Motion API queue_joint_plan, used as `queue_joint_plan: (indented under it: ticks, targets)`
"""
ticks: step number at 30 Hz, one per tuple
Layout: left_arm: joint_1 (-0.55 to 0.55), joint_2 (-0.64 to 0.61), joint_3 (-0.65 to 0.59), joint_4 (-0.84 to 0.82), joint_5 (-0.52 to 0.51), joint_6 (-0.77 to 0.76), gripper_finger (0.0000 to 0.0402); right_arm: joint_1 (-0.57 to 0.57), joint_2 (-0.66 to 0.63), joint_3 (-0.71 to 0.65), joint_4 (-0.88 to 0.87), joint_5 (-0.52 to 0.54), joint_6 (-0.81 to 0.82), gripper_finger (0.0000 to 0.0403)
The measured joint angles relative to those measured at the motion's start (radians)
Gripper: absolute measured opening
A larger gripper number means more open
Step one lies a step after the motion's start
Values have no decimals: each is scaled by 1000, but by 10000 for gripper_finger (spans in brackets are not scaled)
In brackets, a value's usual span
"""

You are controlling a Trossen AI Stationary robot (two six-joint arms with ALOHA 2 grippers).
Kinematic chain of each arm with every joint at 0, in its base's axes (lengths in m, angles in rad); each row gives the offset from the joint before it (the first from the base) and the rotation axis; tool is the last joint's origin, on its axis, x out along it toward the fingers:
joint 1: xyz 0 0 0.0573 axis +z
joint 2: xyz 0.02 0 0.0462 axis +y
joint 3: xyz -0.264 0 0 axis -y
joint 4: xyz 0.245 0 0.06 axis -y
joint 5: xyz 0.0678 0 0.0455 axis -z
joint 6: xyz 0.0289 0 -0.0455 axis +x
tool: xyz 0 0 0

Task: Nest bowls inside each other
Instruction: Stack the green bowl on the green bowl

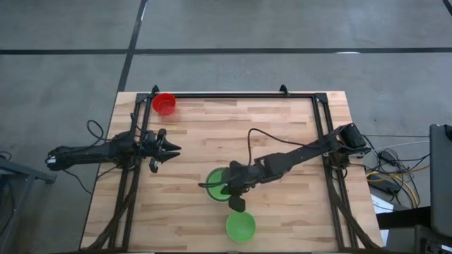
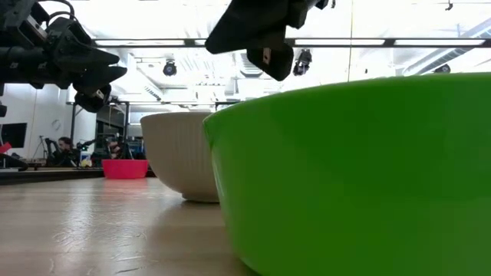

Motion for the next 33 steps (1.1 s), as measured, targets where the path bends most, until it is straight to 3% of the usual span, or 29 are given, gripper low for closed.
queue_joint_plan:
  ticks: [5, 15, 28, 33]
  targets:
    - [0, 0, 0, 0, 0, 0, 122, 12, -18, 0, -14, 57, 10, 8]
    - [0, 0, 0, -3, 0, 0, 122, 104, -118, -1, -166, 346, 75, 43]
    - [0, 1, 0, -10, 0, 0, 122, 227, -180, -66, -190, 484, 293, 119]
    - [0, 1, 0, -17, -1, 0, 122, 296, -184, -67, -298, 537, 394, 148]
